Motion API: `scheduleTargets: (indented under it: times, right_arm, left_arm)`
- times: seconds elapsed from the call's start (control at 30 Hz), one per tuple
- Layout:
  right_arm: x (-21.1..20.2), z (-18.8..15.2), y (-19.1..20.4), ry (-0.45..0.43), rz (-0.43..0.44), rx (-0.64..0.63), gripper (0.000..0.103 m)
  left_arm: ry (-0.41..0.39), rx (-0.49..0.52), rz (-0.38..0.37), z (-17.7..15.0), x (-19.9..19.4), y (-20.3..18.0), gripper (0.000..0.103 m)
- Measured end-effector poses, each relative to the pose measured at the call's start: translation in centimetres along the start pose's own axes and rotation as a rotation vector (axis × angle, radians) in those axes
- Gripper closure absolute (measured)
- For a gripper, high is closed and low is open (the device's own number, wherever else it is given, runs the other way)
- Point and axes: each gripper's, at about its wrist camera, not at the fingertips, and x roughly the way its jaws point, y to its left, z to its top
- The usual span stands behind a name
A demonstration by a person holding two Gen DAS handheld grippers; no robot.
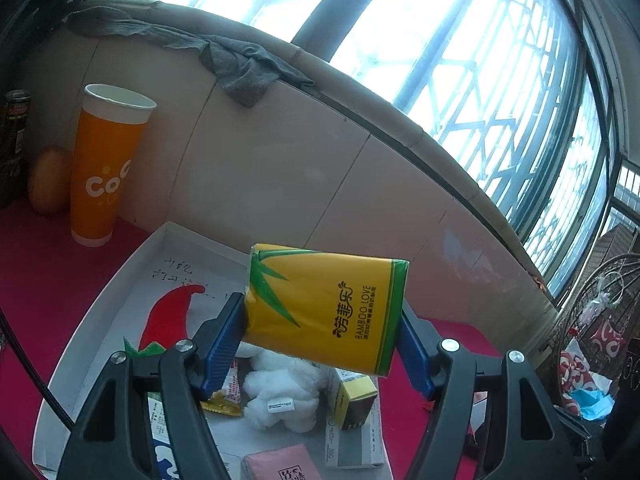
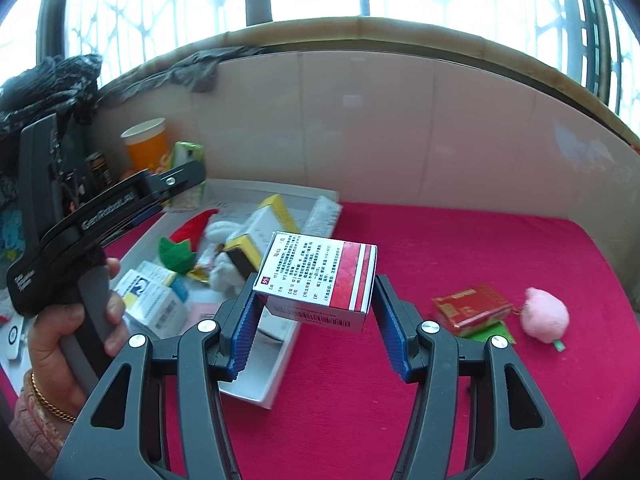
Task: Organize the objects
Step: 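Carry tissue pack in left gripper and white-red box in right gripper to tray, then open left gripper dropping tissue pack while right gripper releases white-red box in tray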
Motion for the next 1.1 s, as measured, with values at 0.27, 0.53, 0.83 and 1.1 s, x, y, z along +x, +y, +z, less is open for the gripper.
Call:
scheduleTargets:
  times: [0.27,0.53,0.83,1.1]
  right_arm:
    - [1.1,0.6,2.7,0.001,0.042,-0.046,0.048]
    - [2.6,1.2,4.7,0.025,0.072,-0.083,0.048]
    - [5.2,0.6,7.0,0.093,0.181,-0.100,0.048]
    - [7.6,-0.2,8.7,0.114,0.169,-0.146,0.042]
  left_arm:
    - [-0.012,-0.099,0.016,1.1,-0.3,3.7,0.032]
    - [-0.012,-0.166,0.005,1.9,-0.3,6.3,0.032]
    - [0.046,-0.157,-0.039,1.7,0.9,6.4,0.032]
    - [0.024,-0.121,-0.063,1.5,0.9,5.1,0.018]
